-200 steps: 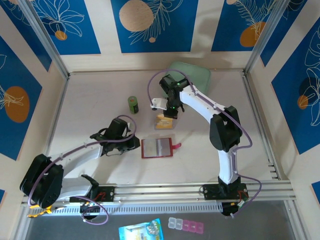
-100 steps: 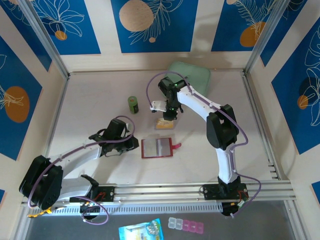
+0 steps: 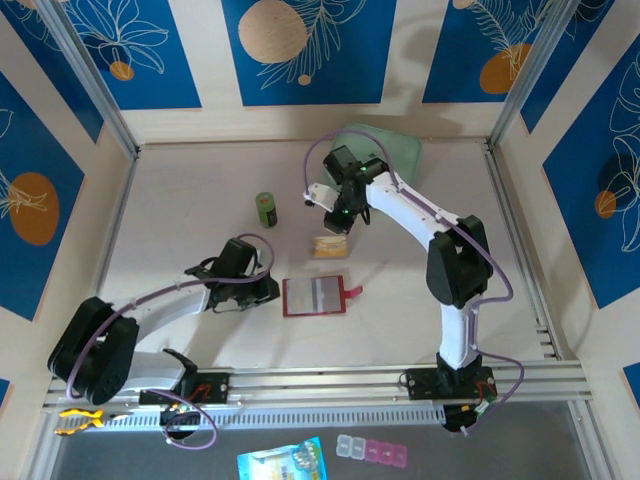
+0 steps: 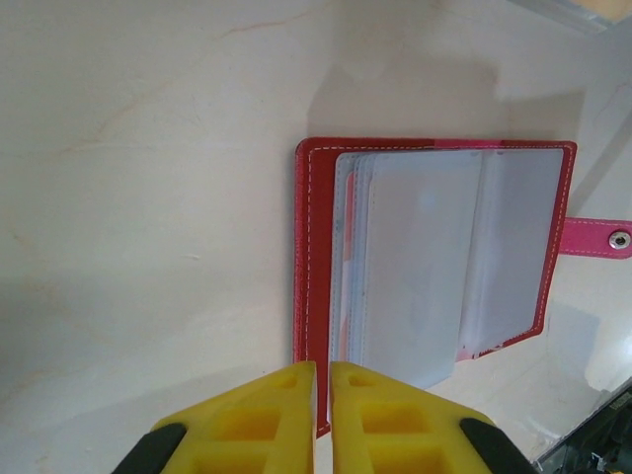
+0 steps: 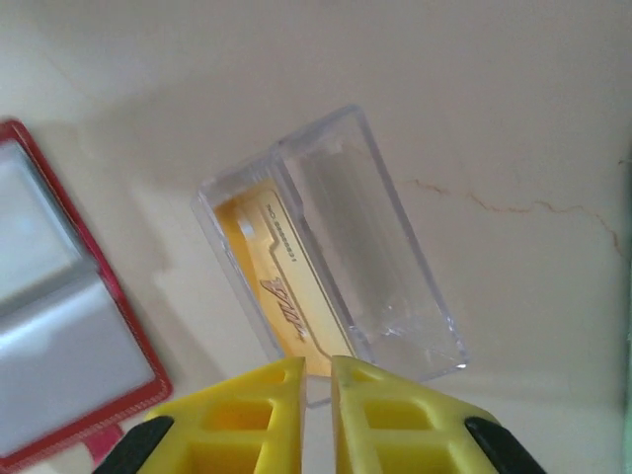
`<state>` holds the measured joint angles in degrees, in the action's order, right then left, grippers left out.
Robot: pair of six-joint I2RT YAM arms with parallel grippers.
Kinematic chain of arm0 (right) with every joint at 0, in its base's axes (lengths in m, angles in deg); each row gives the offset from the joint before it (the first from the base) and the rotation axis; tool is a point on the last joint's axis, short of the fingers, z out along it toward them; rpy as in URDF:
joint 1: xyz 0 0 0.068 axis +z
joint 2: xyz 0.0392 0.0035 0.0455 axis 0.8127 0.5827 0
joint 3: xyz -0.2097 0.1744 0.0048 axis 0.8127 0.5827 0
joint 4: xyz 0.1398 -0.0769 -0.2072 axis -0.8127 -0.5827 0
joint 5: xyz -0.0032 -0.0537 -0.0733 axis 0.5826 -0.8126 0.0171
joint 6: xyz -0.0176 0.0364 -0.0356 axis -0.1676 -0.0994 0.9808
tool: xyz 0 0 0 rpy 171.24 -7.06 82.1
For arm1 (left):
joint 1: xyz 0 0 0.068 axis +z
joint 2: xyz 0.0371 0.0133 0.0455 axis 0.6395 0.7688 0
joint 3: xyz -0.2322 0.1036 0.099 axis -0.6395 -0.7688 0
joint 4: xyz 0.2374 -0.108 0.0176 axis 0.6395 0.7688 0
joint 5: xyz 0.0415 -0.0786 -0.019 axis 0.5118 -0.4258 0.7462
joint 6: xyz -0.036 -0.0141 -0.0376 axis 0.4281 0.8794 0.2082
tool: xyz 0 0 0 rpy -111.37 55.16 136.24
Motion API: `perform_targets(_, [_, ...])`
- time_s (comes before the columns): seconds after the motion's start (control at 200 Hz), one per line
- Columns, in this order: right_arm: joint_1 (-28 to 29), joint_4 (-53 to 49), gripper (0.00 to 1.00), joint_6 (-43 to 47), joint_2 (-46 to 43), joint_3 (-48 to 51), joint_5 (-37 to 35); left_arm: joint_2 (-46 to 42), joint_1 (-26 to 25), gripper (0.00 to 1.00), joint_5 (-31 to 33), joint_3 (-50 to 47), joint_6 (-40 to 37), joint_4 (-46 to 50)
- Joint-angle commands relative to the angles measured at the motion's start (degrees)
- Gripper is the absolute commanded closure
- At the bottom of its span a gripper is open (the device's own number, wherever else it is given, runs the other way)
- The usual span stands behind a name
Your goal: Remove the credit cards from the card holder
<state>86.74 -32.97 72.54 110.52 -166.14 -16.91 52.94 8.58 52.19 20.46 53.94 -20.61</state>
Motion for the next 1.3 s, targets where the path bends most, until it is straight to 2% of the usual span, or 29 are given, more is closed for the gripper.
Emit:
perform_targets(0.0, [-0.1, 4.3, 0.84, -16.6, -4.4, 3.5, 4.9, 1.5, 0.6, 0.88, -2.6, 1.7, 0.9, -2.4])
perform_targets(0.275, [0.1, 16.4, 0.87, -45.0, -13.5, 18.2, 13.9, 5.5, 0.3, 0.91, -4.2, 2.5, 1.1, -4.7])
perform_targets(0.475, [2.0, 21.6, 0.89, -59.9, -18.1, 25.7, 18.3, 7.0, 0.1, 0.93, -3.8, 3.2, 0.5, -4.4])
perform_targets(0.61, [4.0, 22.8, 0.89, -64.2, -18.8, 28.6, 20.7, 8.2, 0.2, 0.94, -3.9, 3.4, 0.0, -4.2])
perform_targets(0.915, [7.6, 26.5, 0.76, -69.3, -17.9, 32.9, 22.0, 9.6, 0.1, 0.95, -4.0, 3.2, -0.3, -4.3])
perform_targets(1.296, [10.7, 31.7, 0.68, -74.4, -13.9, 37.0, 23.4, 10.1, 0.1, 0.95, -4.0, 3.2, -0.6, -3.7])
